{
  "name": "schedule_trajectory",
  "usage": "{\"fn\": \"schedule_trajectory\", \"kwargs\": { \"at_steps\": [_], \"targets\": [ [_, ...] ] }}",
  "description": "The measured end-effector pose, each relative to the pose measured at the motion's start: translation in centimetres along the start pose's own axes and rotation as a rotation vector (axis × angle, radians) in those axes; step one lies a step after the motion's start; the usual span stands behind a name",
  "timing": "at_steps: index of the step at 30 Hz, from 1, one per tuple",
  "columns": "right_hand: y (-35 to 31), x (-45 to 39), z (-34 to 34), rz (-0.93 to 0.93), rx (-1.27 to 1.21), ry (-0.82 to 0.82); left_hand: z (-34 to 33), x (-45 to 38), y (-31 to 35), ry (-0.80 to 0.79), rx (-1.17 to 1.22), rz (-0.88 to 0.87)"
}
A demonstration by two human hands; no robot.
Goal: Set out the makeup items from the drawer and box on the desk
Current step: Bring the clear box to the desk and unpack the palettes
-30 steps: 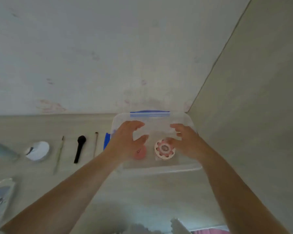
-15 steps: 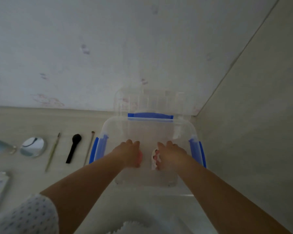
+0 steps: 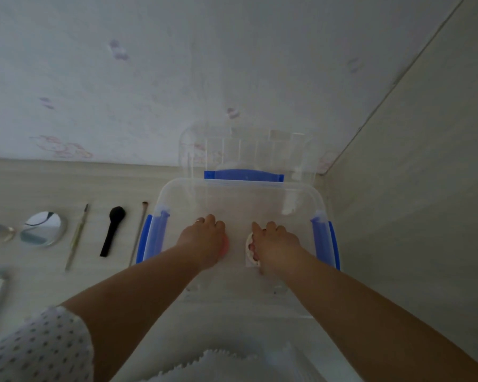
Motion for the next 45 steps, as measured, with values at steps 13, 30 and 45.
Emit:
{"fn": "schedule_trajectory", "kwargs": {
  "at_steps": [13, 30, 45],
  "targets": [
    [0.0, 2.0, 3.6, 0.04, -0.205, 0.041, 3.3, 2.1, 0.2, 0.031, -0.069, -0.122],
    [-6.2, 11.3, 9.0, 0.13, -0.593, 0.342, 7.5, 17.6, -8.3, 0.584, 0.551, 0.077],
    [-25.3, 12.1, 7.5, 0.309, -0.557, 0.293, -3.3, 28.0, -23.1, 0.473, 0.656, 0.32]
  ]
}}
Point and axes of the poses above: each hand's wrist, its own x-axis away from the middle knuckle, its own z-axis out of the back of the hand, y = z × x, the point moved 5 cm from there along -x, towards the middle knuckle, and after that the axes turned 5 degrees about -z, right-handed, at the moved point
